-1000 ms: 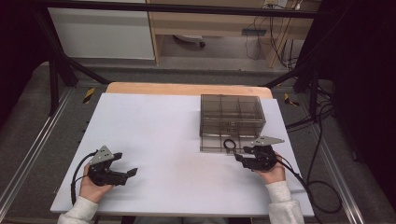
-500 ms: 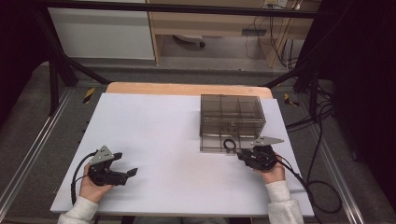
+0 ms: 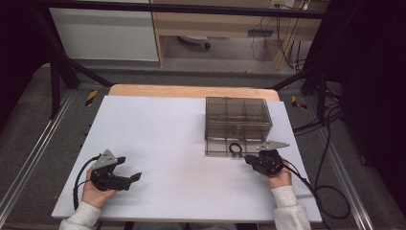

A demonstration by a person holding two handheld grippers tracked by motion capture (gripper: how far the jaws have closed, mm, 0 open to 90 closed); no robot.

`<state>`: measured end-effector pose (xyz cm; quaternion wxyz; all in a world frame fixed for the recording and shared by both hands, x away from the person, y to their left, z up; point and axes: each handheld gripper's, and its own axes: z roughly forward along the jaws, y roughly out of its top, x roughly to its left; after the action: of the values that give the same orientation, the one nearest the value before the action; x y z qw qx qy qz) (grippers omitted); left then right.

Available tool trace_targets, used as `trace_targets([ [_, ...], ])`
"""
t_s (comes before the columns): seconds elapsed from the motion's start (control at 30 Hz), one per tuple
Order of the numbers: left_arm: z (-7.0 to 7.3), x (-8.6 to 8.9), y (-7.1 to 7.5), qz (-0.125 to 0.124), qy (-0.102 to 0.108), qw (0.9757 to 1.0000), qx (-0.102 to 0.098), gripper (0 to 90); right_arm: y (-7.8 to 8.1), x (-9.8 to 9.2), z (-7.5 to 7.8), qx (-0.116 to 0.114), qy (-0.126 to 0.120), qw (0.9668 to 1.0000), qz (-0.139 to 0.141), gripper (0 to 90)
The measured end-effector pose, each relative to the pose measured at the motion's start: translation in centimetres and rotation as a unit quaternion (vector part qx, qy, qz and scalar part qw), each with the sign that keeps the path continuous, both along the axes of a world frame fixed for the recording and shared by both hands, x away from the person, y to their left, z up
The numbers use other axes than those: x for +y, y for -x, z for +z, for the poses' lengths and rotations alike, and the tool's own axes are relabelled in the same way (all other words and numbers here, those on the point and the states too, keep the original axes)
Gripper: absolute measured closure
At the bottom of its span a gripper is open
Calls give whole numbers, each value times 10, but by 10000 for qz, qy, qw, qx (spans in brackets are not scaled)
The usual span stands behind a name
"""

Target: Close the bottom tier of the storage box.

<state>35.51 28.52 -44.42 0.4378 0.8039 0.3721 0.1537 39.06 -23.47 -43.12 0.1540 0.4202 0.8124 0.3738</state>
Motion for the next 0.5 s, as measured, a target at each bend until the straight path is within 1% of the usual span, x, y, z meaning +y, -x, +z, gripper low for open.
trace_targets([
  [0.27,0,1,0,8,-13,10000,-6,69,-1,1,-2,19,27,10000,-14,897],
  [0.5,0,1,0,12,0,10000,-15,69,-2,2,-4,30,79,10000,-12,900],
])
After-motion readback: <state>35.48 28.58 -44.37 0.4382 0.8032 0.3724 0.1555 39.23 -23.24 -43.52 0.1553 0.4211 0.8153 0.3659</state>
